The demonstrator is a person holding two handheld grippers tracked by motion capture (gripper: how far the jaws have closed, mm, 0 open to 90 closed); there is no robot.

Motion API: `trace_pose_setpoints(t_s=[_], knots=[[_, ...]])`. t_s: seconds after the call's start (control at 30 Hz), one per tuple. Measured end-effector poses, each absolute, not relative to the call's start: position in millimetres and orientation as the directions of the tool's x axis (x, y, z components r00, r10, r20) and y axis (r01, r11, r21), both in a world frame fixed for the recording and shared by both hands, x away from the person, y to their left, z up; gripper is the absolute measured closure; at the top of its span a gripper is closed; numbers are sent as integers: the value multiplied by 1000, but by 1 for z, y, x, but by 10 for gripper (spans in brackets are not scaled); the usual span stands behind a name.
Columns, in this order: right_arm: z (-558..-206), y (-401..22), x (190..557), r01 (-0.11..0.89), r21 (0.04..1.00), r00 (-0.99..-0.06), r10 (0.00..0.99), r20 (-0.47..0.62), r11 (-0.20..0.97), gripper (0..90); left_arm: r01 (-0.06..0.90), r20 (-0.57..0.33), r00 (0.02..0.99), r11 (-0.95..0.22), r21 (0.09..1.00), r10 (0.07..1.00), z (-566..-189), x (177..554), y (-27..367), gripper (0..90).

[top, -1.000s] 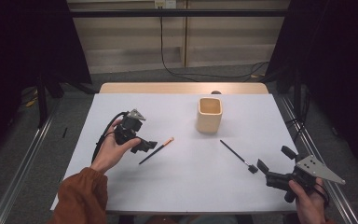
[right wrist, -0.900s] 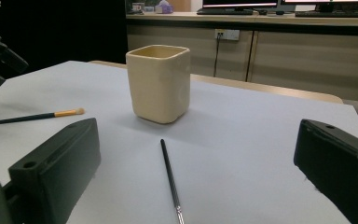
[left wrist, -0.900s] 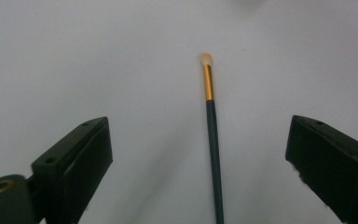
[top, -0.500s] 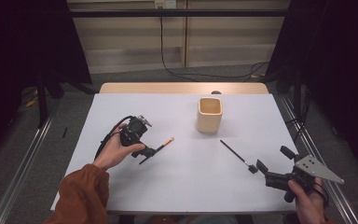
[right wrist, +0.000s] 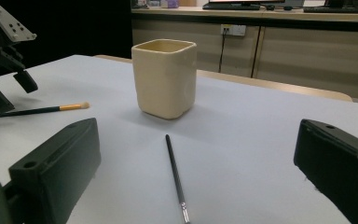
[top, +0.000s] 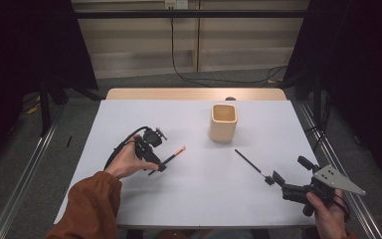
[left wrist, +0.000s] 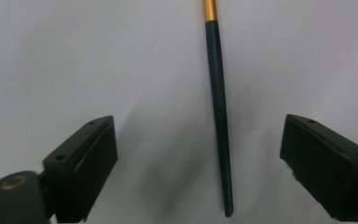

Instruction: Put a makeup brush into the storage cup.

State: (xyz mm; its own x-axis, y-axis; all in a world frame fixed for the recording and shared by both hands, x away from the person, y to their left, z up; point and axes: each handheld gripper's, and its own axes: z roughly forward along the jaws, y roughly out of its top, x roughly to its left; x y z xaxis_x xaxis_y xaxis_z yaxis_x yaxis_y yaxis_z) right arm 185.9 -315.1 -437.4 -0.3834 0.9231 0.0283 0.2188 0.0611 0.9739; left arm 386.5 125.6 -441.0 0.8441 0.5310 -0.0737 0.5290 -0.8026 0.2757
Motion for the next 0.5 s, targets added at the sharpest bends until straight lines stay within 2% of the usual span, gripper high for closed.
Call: trace_pose_setpoints(t_s=[0.27,0.5], knots=[[-438,-315,186,222,973,-383,923,31,60,1,500,-49,863,-837,222,502,-440,387,116,288],[-438,-315,185,219,974,-386,922,32,58,1,498,-68,866,-844,199,495,-443,387,110,449]])
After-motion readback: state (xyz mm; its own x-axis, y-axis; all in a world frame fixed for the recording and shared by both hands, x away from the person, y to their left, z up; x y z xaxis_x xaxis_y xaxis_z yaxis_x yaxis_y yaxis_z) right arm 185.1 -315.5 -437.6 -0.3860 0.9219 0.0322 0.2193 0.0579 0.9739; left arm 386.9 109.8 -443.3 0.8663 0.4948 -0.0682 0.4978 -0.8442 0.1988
